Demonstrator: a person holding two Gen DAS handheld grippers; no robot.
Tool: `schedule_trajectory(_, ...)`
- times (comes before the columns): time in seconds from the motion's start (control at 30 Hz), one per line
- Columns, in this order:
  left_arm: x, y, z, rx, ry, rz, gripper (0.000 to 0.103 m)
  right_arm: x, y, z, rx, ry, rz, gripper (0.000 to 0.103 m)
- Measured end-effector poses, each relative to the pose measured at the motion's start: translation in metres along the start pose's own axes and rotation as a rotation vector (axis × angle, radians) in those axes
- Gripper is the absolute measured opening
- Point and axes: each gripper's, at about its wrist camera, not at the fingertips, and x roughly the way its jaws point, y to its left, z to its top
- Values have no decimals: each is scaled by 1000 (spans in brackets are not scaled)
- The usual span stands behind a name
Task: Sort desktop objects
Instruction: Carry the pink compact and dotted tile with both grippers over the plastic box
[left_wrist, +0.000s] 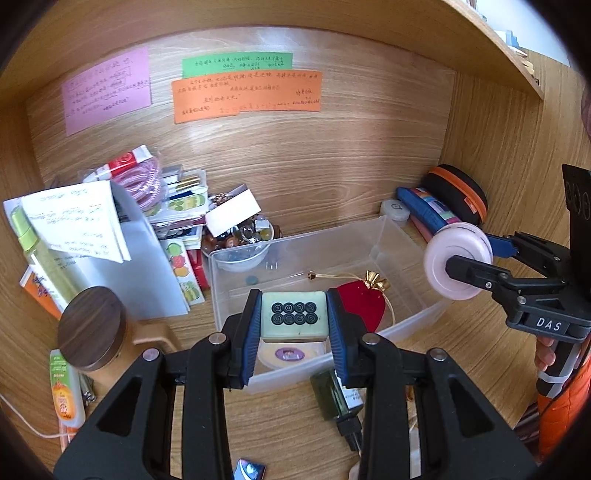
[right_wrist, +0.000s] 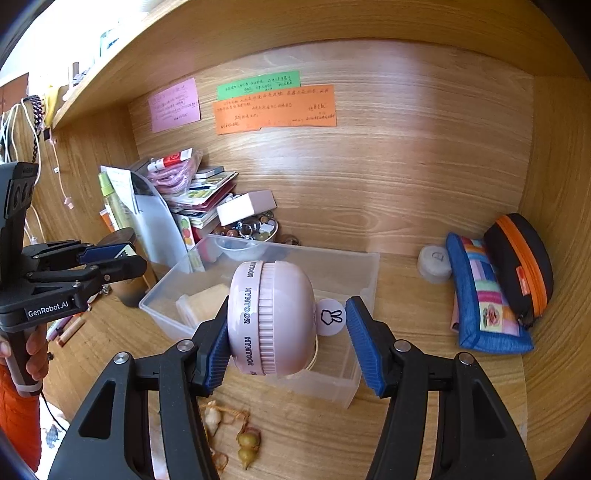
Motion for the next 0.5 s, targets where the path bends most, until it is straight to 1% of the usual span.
schedule_trajectory(0.2,21,-1,9,7,25,-23,33,17,-1,9,-18,22,-14,55)
schedule_trajectory(0.5,59,7,19,-7,74,-27,33,47,-5,15,-28,70,-19,55)
